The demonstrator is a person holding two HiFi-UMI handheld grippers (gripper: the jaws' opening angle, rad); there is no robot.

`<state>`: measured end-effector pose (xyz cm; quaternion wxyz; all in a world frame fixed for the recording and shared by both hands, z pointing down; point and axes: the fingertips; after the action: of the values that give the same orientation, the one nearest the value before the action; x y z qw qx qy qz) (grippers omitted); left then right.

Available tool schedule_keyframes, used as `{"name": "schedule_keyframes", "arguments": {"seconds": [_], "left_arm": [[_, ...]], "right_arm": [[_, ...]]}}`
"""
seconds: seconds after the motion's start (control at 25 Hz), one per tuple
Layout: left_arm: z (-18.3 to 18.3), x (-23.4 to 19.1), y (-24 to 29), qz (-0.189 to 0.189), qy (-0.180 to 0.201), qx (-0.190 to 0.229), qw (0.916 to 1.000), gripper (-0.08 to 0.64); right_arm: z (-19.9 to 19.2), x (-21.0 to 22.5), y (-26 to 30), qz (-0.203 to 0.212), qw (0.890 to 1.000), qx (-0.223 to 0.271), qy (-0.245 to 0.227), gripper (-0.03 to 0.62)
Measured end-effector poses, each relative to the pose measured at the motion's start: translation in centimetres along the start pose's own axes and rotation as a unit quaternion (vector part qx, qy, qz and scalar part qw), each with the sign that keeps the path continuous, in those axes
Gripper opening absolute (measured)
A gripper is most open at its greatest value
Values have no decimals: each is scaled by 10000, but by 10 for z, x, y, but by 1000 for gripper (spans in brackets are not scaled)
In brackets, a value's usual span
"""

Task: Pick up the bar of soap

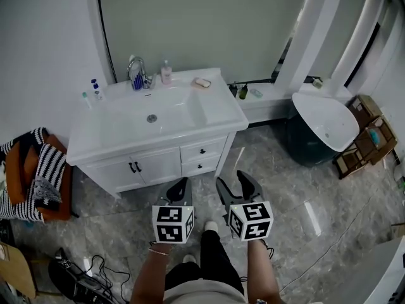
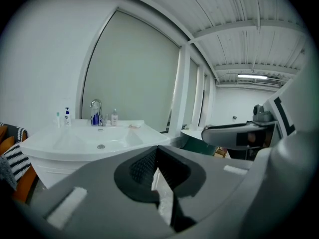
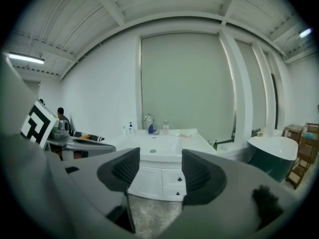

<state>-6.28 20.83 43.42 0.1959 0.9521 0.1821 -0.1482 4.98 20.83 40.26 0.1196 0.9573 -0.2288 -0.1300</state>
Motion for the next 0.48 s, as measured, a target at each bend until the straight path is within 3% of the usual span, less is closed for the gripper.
{"name": "schedule_keyframes", "arguments": {"seconds": [0.32,0.48], "left_arm": [[18,-3,63,86,-60,-21,9999,9],[35,-3,101,125,-55,-7,9999,9]], "right_arm": [[-4,40,51,202,9997,-112,-62,253],[2,66,82,377,9987,-173,-310,253]]}}
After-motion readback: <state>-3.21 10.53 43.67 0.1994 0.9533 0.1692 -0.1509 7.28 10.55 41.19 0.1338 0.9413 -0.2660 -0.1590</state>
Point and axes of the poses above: the fingertips, and each gripper's own axes: y forward along the fingers, x to its right, z out of its top, and after that the axes turned 13 degrees about -y, right-handed
